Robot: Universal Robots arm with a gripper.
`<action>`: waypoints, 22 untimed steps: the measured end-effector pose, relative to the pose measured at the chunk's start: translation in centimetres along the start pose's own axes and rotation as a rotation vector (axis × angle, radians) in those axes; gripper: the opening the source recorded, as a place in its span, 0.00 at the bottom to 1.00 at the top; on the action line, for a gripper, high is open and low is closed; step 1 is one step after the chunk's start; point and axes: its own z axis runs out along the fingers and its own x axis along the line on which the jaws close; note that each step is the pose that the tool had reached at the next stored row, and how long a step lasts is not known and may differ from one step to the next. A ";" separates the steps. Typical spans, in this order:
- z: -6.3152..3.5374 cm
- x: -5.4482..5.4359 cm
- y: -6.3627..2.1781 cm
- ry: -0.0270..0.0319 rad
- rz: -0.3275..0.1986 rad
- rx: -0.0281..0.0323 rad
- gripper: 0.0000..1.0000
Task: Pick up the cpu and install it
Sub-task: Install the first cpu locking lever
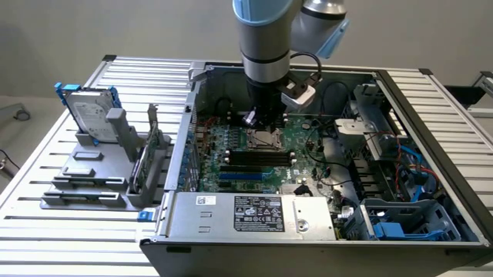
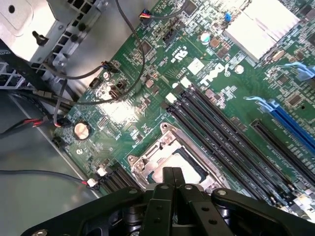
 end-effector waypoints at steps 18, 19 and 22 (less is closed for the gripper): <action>-1.77 -3.3 0.31 -0.0002 0.000 -0.0002 0.11; -1.84 -3.5 0.21 -0.0003 0.000 -0.0003 0.11; -1.99 -4.2 -0.13 -0.0003 0.000 -0.0001 0.11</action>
